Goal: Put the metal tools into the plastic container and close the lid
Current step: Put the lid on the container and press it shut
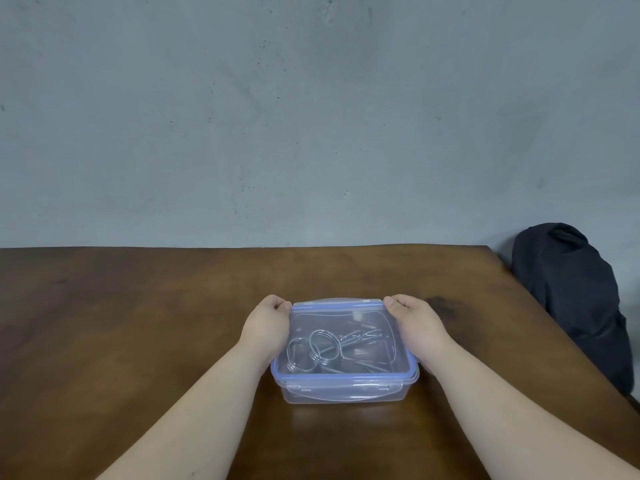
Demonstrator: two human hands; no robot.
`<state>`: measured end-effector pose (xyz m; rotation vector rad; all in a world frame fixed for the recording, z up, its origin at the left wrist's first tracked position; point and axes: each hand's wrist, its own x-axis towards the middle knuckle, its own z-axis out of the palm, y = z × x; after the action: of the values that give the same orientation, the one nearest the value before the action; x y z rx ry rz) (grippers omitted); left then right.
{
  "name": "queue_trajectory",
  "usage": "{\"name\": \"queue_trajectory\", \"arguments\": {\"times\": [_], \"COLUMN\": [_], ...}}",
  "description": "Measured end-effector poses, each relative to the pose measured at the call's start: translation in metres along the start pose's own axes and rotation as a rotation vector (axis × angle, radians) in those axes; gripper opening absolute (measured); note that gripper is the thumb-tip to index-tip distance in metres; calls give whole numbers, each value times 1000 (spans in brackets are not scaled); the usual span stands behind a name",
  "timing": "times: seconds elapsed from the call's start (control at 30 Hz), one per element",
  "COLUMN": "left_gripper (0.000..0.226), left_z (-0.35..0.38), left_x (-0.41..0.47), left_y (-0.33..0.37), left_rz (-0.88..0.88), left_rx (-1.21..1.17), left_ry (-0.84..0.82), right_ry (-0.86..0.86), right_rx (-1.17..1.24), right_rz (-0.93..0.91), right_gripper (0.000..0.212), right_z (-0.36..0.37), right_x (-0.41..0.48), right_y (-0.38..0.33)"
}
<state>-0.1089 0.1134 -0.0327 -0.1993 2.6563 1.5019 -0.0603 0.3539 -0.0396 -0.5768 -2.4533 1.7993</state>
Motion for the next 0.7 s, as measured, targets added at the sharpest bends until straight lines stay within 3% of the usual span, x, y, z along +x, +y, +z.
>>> {"name": "queue_trajectory", "arguments": {"times": [0.17, 0.4, 0.57, 0.63, 0.7], "left_gripper": [18, 26, 32, 36, 39], "left_z": [1, 5, 3, 3, 1], "left_x": [-7, -4, -2, 0, 4], "left_y": [-6, -17, -15, -13, -15], "left_rz": [-102, -154, -122, -76, 92], "left_rx": [-485, -968, -949, -806, -494], "left_ry": [-112, -278, -368, -344, -238], "right_ry": [-9, -110, -208, -236, -242], "right_rx": [277, 607, 709, 684, 594], "right_rz": [19, 34, 60, 58, 40], "right_gripper": [18, 34, 40, 42, 44], "right_z": [3, 6, 6, 5, 3], "right_x": [-2, -3, 2, 3, 6], "right_y": [2, 10, 16, 15, 15]}}
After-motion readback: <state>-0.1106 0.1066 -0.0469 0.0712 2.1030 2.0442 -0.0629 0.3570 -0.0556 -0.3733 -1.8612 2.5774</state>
